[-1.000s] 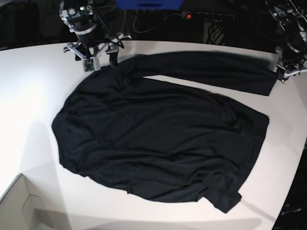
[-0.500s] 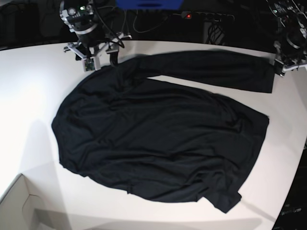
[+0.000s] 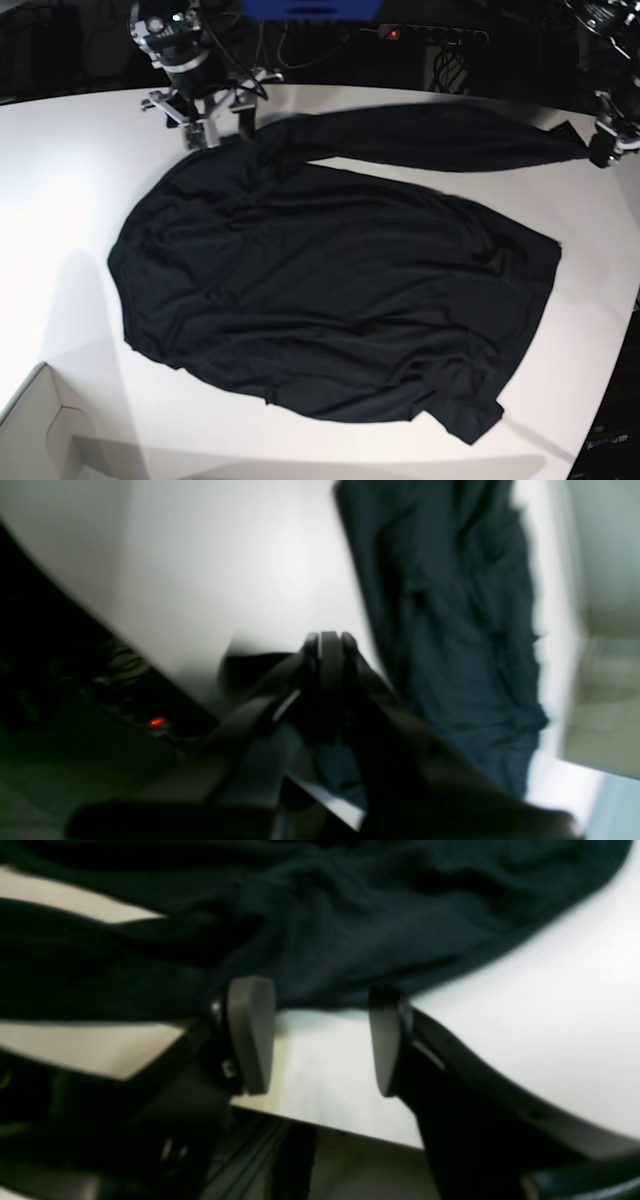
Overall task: Layout the t-shirt on the table in an organized manner, then fold the t-shirt properly
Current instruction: 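Pull the sleeve outward with the left gripper, stretching it straight, then lay the stretched sleeve on the table and release the left gripper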
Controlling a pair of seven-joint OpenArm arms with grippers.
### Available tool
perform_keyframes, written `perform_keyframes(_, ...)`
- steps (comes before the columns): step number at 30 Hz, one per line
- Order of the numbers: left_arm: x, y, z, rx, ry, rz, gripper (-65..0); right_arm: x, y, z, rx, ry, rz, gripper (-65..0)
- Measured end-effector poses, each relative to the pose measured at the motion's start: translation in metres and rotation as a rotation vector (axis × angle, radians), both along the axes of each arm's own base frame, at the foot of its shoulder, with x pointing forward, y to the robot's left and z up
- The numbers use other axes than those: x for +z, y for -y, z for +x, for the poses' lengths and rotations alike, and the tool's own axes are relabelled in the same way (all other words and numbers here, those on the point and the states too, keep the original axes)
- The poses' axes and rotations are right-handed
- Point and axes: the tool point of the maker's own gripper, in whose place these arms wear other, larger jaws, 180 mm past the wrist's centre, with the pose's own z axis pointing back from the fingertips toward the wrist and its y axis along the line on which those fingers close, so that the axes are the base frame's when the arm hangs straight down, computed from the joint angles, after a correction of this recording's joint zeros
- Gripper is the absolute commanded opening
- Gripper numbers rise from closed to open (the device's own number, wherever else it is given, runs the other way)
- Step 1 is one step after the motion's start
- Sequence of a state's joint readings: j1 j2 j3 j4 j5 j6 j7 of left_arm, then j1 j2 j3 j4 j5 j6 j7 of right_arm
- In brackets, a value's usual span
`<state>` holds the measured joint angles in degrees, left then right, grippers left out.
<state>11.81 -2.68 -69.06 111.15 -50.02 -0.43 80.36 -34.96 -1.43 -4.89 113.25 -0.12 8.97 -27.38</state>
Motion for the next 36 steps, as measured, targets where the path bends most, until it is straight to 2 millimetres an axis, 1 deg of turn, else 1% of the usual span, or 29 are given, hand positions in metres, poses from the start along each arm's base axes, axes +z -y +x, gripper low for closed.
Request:
perform_keyframes(1,0.002,-0.002,0.001,0.012,0.009,-0.004,-64.9,0.0,-0.003,0.0,0.004,0.0,0.009,-34.1)
perform_keyframes(6,0.017,-0.027,-0.003,0.115,0.069,0.019,-64.9,0.002,-0.016,-0.001,0.032,0.001,0.03,-34.1)
perform_keyframes(9,0.021,-0.033,-0.008,0.141,0.082,0.023,-64.9,0.003,-0.016,0.002,0.031,0.008,0.028,-34.1)
perform_keyframes(11,0.032,-0.038,-0.009,0.145,0.14,0.012,-64.9,0.004,-0.015,0.006,0.032,0.017,0.025,-34.1)
perform_keyframes(13,0.051,-0.043,-0.008,0.144,0.232,0.013,-64.9,0.004,-0.015,0.009,0.032,0.026,0.026,-34.0)
perform_keyframes(15,0.057,-0.04,-0.008,0.128,0.268,0.001,-64.9,0.0,-0.016,0.008,0.033,0.015,0.026,-34.0)
perform_keyframes(17,0.054,-0.036,-0.011,0.113,0.255,-0.012,-64.9,-0.006,-0.017,0.005,0.038,-0.006,0.027,-34.0)
perform_keyframes(19,0.054,-0.037,-0.011,0.118,0.254,-0.012,-64.9,-0.009,-0.023,0.007,0.055,-0.01,0.031,-33.9)
perform_keyframes(21,0.054,-0.037,-0.011,0.116,0.255,-0.014,-64.9,-0.01,-0.03,0.012,0.073,-0.003,0.039,-33.8)
perform_keyframes(24,0.054,-0.036,-0.01,0.115,0.258,-0.015,-64.9,-0.016,-0.031,0.022,0.074,-0.001,0.038,-31.6)
perform_keyframes(26,0.052,-0.036,-0.012,0.116,0.251,-0.017,-64.9,-0.024,-0.029,0.024,0.073,-0.016,0.028,-30.1)
perform_keyframes(29,0.047,-0.035,-0.016,0.116,0.233,-0.025,-64.9,-0.032,-0.026,0.03,0.068,-0.029,0.022,-29.8)
perform_keyframes(31,0.04,-0.037,-0.02,0.127,0.218,-0.047,-64.9,-0.037,-0.024,0.033,0.063,-0.037,0.015,-29.9)
perform_keyframes(34,0.025,-0.039,-0.024,0.147,0.196,-0.094,-64.9,-0.043,-0.011,0.037,0.022,-0.046,0.006,-29.9)
perform_keyframes(36,0.018,-0.042,-0.026,0.16,0.186,-0.119,-64.9,-0.043,-0.005,0.041,0.015,-0.036,-0.002,-30.0)
